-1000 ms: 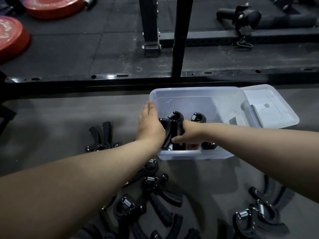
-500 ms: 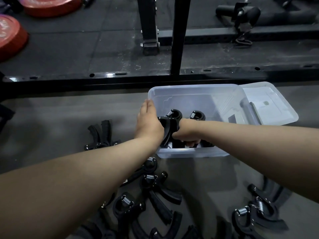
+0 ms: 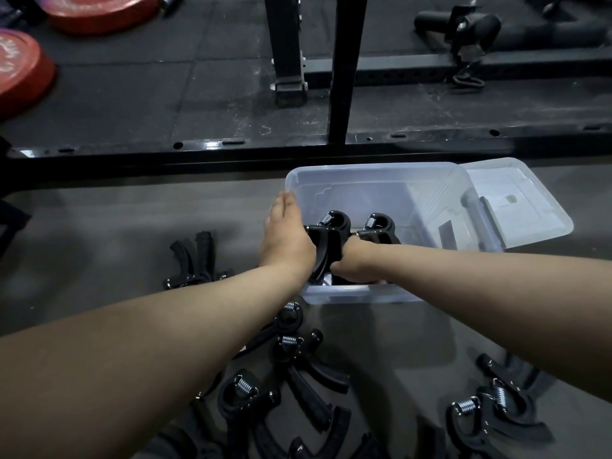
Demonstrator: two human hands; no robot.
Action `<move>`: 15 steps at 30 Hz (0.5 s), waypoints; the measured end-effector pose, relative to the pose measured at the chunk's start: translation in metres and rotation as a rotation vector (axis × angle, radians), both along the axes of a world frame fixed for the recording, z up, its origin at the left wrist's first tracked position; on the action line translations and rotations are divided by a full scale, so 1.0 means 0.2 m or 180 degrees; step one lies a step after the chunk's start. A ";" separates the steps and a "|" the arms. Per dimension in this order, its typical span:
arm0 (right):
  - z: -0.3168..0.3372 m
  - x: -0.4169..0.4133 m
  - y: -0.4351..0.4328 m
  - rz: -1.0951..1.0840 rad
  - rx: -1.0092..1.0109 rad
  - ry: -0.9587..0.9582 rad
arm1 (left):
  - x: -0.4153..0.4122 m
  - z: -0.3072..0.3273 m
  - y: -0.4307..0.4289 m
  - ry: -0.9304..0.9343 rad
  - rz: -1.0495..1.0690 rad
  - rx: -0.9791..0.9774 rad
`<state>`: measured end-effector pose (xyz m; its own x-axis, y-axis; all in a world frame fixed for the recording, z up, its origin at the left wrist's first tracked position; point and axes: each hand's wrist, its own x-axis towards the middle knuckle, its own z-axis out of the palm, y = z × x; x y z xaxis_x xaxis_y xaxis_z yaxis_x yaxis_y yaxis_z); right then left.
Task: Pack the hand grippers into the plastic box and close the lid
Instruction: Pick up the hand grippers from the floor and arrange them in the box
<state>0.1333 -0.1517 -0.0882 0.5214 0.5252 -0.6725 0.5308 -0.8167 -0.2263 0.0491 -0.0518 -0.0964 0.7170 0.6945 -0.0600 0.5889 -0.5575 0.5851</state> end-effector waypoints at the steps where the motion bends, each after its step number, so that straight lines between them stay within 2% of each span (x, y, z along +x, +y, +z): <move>1: -0.01 0.00 -0.01 0.0021 -0.0012 -0.0021 | 0.00 0.00 0.00 0.0003 -0.0001 0.0001; 7: -0.04 -0.01 -0.05 -0.0371 0.0031 -0.0032 | 0.00 0.01 -0.01 0.0048 0.0010 0.0021; 12: -0.01 0.05 -0.12 -0.0105 0.0224 0.0086 | -0.01 0.02 -0.01 0.0085 0.0024 0.0019; 15: 0.01 0.05 -0.18 -0.0225 0.0508 0.0029 | -0.01 0.03 -0.02 0.0122 0.0037 -0.0021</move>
